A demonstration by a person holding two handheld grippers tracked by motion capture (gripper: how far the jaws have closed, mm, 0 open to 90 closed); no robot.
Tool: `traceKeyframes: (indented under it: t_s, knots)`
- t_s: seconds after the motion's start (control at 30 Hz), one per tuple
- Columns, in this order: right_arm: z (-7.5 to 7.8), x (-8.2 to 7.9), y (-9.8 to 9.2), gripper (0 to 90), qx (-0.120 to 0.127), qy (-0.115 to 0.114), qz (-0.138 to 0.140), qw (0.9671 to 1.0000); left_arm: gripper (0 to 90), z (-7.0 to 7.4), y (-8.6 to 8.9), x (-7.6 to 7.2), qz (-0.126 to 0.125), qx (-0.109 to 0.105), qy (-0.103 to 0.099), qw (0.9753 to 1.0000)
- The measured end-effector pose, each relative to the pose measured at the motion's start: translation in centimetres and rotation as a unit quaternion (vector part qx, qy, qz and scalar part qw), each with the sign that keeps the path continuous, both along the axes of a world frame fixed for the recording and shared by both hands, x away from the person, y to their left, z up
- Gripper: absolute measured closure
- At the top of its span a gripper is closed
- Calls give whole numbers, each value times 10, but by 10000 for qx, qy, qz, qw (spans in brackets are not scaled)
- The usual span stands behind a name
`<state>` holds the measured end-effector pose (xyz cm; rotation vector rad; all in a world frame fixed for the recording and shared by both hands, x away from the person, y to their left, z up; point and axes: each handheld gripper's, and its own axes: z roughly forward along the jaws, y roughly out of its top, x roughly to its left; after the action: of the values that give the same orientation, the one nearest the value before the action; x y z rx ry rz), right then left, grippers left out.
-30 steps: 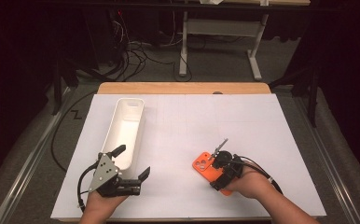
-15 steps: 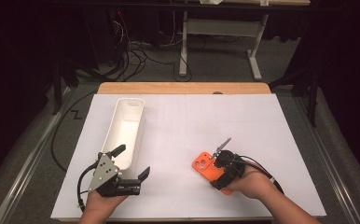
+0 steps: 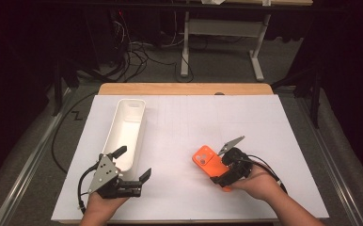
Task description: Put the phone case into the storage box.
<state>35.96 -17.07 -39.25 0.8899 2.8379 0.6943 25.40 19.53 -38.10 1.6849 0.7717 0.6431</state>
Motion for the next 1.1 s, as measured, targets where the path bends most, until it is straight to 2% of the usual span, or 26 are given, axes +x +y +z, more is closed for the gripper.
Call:
traceKeyframes:
  t_s: [0.13, 0.27, 0.3, 0.33, 0.4, 0.43, 0.47, 0.5, 0.53, 0.57, 0.6, 0.63, 0.67, 0.77, 0.83, 0.93, 0.97, 1.0, 1.1]
  knots:
    - [3, -3, -8, 165, 402, -326, 36, 9987, 1, 0, 0, 0, -28, -65, 42, 10000]
    - [6, -6, -17, 165, 844, -634, -11, 9944, 1, 0, -2, 0, -45, -86, 44, 9999]
    - [6, -6, -17, 165, 844, -634, -11, 9944, 1, 0, -2, 0, -45, -86, 44, 9999]
    - [6, -8, -21, 166, 1051, -797, -51, 9912, 1, 0, -2, 0, -59, -68, 45, 9999]
    - [6, -9, -26, 166, 1266, -914, -76, 9877, 1, 0, -3, 0, -75, -77, 50, 9999]
    - [6, -9, -26, 166, 1266, -914, -76, 9877, 1, 0, -3, 0, -75, -77, 50, 9999]
    - [6, -9, -30, 165, 1455, -1041, -103, 9838, 1, 0, -4, 0, -94, -88, 62, 9999]
    - [5, -10, -31, 166, 1550, -1109, -104, 9816, 1, 0, -4, 0, -94, -88, 62, 9999]
    - [4, -11, -33, 165, 1642, -1182, -104, 9793, 1, 0, -4, -1, -136, -175, 81, 9997]
    - [4, -11, -35, 165, 1722, -1230, -118, 9773, 1, 0, -4, -1, -136, -175, 81, 9997]
    - [4, -11, -35, 165, 1722, -1230, -118, 9773, 1, 0, -4, -1, -154, -207, 84, 9996]
    - [3, -11, -37, 165, 1811, -1270, -128, 9752, 1, 1, -5, -1, -167, -241, 86, 9995]
    - [2, -11, -40, 165, 1994, -1370, -140, 9702, 1, 1, -6, -1, -194, -283, 99, 9994]
    - [0, -11, -45, 165, 2226, -1531, -159, 9627, 1, 1, -8, -2, -222, -272, 115, 9993]
    - [-2, -11, -48, 165, 2361, -1527, -176, 9595, 1, 1, -9, -1, -242, -253, 133, 9993]
    - [-4, -12, -53, 165, 2539, -1684, -202, 9522, 1, 1, -12, -2, -270, -230, 141, 9993]
    - [-4, -12, -53, 165, 2539, -1684, -202, 9522, 1, 1, -12, -2, -270, -230, 141, 9993]
    - [-4, -13, -56, 165, 2639, -1795, -221, 9474, 1, 1, -13, -2, -297, -199, 145, 9993]
    - [-5, -16, -62, 165, 2827, -1947, -268, 9389, 1, 0, -17, -3, -358, -256, 186, 9989]
